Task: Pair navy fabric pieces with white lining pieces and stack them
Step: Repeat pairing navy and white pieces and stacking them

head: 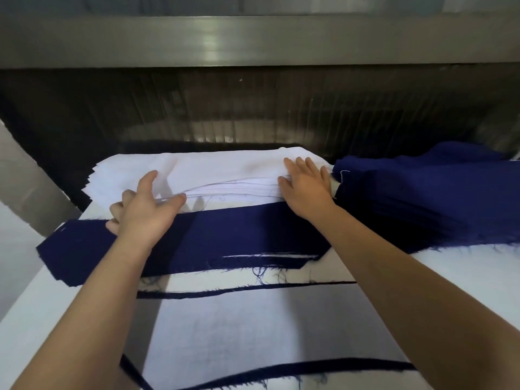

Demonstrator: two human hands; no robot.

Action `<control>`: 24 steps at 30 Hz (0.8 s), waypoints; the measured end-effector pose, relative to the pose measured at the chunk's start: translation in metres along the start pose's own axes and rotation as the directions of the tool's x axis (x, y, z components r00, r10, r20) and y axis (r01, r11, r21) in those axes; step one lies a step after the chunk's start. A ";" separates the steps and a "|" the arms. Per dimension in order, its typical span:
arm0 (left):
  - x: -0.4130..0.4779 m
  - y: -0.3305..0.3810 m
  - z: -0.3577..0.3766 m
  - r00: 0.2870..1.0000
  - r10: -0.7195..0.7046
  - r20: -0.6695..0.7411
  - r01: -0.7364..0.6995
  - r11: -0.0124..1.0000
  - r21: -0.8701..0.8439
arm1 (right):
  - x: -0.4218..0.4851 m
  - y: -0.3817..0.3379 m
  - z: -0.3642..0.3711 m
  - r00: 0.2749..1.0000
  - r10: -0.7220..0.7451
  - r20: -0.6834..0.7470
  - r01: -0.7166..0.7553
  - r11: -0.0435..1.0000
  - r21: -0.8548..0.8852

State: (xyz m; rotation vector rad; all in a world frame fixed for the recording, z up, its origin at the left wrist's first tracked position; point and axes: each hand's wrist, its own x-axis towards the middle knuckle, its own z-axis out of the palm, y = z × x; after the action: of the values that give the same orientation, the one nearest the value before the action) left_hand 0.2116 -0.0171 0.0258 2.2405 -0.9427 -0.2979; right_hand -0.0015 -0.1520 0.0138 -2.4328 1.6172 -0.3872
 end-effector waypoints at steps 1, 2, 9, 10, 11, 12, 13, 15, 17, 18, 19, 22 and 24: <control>0.002 0.000 0.001 1.000 0.005 -0.018 -0.005 1.000 0.004 | 0.000 0.000 0.002 1.000 -0.014 -0.010 0.014 1.000 -0.025; 0.002 -0.001 0.001 0.999 0.022 -0.039 -0.022 1.000 -0.007 | 0.000 0.001 0.003 0.999 -0.029 -0.023 0.028 0.998 -0.053; -0.002 -0.004 0.000 0.969 0.142 -0.201 -0.187 0.957 -0.224 | -0.010 0.002 -0.006 0.985 -0.009 -0.175 0.018 0.999 0.049; -0.002 -0.005 -0.001 0.965 0.145 -0.217 -0.200 0.945 -0.257 | -0.013 0.003 -0.008 0.972 -0.017 -0.234 0.036 0.996 0.078; -0.004 -0.006 -0.002 0.963 0.143 -0.227 -0.208 0.933 -0.293 | -0.016 0.004 -0.011 0.953 -0.031 -0.300 0.063 0.993 0.096; -0.005 -0.007 -0.004 0.963 0.140 -0.231 -0.212 0.922 -0.324 | -0.019 0.004 -0.014 0.930 -0.045 -0.364 0.092 0.989 0.113; -0.006 -0.008 -0.005 0.963 0.137 -0.234 -0.214 0.914 -0.344 | -0.021 0.005 -0.017 0.907 -0.052 -0.418 0.119 0.983 0.137; -0.011 -0.010 -0.008 0.961 0.131 -0.242 -0.215 0.907 -0.363 | -0.028 0.007 -0.024 0.875 -0.050 -0.482 0.166 0.966 0.199; -0.017 -0.013 -0.010 0.961 0.126 -0.246 -0.216 0.898 -0.383 | -0.037 0.009 -0.032 0.869 -0.033 -0.494 0.181 0.950 0.255; -0.021 -0.014 -0.011 0.960 0.127 -0.248 -0.220 0.892 -0.394 | -0.042 0.011 -0.035 0.874 -0.016 -0.485 0.173 0.944 0.280; -0.026 -0.015 -0.012 0.960 0.131 -0.247 -0.226 0.886 -0.406 | -0.048 0.013 -0.038 0.880 -0.001 -0.474 0.161 0.941 0.297; -0.046 -0.018 -0.014 0.965 0.148 -0.215 -0.228 0.879 -0.420 | -0.069 0.020 -0.045 0.897 0.014 -0.442 0.141 0.938 0.315; -0.060 -0.020 -0.014 0.974 0.138 -0.178 -0.203 0.880 -0.430 | -0.083 0.025 -0.047 0.917 0.042 -0.396 0.111 0.929 0.354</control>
State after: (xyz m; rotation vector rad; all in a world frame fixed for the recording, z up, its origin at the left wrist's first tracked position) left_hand 0.1859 0.0422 0.0195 1.7218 -0.8851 -0.2410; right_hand -0.0689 -0.0862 0.0414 -2.1862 1.4633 -1.1488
